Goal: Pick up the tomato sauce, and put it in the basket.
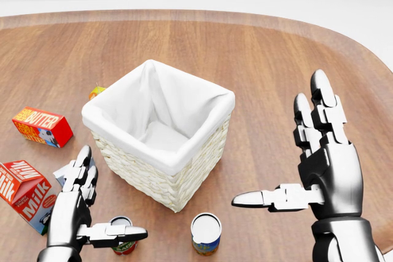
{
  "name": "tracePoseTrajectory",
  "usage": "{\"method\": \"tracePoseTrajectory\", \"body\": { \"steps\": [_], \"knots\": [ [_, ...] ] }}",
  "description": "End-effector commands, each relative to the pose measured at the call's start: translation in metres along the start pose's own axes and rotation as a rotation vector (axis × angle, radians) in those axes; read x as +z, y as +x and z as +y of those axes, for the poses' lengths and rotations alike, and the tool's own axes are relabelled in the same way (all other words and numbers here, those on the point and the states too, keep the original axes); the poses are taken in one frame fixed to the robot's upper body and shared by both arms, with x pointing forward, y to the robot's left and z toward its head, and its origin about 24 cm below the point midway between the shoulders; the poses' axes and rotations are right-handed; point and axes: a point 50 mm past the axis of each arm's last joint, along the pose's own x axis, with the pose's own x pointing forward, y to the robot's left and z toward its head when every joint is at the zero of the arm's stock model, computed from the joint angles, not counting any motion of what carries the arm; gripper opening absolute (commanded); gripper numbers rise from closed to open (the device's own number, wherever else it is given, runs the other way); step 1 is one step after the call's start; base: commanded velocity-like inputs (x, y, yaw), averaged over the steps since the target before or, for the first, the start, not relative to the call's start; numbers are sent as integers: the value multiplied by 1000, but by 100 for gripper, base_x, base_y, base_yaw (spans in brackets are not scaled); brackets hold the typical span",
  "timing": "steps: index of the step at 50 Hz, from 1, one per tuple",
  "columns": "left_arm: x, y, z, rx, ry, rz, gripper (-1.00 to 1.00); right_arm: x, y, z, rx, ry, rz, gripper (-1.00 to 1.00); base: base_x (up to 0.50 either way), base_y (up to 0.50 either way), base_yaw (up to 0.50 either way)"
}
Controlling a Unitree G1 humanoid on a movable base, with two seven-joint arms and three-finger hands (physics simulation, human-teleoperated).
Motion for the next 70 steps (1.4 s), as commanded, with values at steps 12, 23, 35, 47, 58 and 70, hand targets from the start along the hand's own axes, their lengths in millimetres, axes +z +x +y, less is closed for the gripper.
{"method": "tracePoseTrajectory", "body": {
  "steps": [12, 23, 35, 47, 58, 70],
  "knots": [
    [-13, 1, 0, 3, 0, 61, 96, 1, 1, 0, -1, 1, -5, 100, 0, 0, 0],
    [-21, 2, 0, 3, 1, 93, 96, 3, 1, -1, -1, 0, -12, 100, 0, 0, 0],
    [-27, 2, 0, 6, 6, 121, 96, 2, 1, -1, -2, 1, -7, 100, 0, 0, 0],
    [-34, 2, 0, 7, 10, 156, 97, 0, 0, -1, -1, 1, 1, 100, 0, 0, 0],
    [-38, 2, 0, 8, 12, 175, 97, -1, 0, 0, 0, 2, 4, 100, 0, 0, 0],
    [-43, 2, 1, 10, 11, 196, 96, -2, 0, 0, 2, 3, 7, 100, 0, 0, 0]
  ]
}}
